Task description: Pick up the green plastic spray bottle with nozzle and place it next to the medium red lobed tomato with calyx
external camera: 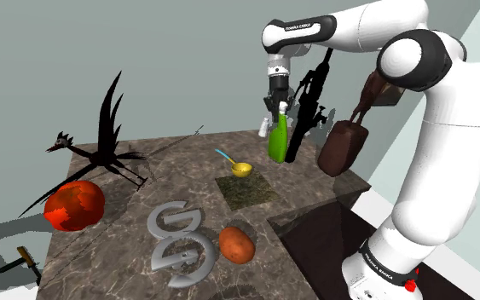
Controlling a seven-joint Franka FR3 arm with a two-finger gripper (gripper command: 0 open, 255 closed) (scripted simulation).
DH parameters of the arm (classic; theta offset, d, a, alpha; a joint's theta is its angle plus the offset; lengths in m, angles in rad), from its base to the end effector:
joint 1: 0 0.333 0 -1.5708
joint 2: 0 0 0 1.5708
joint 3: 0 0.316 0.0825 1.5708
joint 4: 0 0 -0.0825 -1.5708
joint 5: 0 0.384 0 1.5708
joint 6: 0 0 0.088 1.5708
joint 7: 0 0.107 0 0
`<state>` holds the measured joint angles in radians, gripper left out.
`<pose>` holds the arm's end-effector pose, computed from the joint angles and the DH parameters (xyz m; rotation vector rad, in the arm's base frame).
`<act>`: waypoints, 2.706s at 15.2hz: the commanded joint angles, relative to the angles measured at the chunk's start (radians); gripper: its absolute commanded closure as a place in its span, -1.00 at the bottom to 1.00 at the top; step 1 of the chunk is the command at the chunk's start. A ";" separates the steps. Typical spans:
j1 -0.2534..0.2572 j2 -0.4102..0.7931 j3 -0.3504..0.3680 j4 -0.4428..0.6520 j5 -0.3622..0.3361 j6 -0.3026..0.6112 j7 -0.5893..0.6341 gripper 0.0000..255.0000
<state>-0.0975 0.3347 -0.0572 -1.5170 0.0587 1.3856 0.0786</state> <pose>0.5985 -0.0821 0.4424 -2.9808 0.3556 0.7087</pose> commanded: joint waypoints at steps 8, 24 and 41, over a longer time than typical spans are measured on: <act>-0.002 -0.001 -0.001 0.122 0.001 -0.123 0.004 1.00; -0.011 0.066 0.000 0.441 0.008 -0.375 0.015 1.00; 0.159 -0.066 0.087 0.218 0.097 -0.258 0.286 1.00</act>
<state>0.0464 0.2715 0.0210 -1.2839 0.1473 1.1116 0.3392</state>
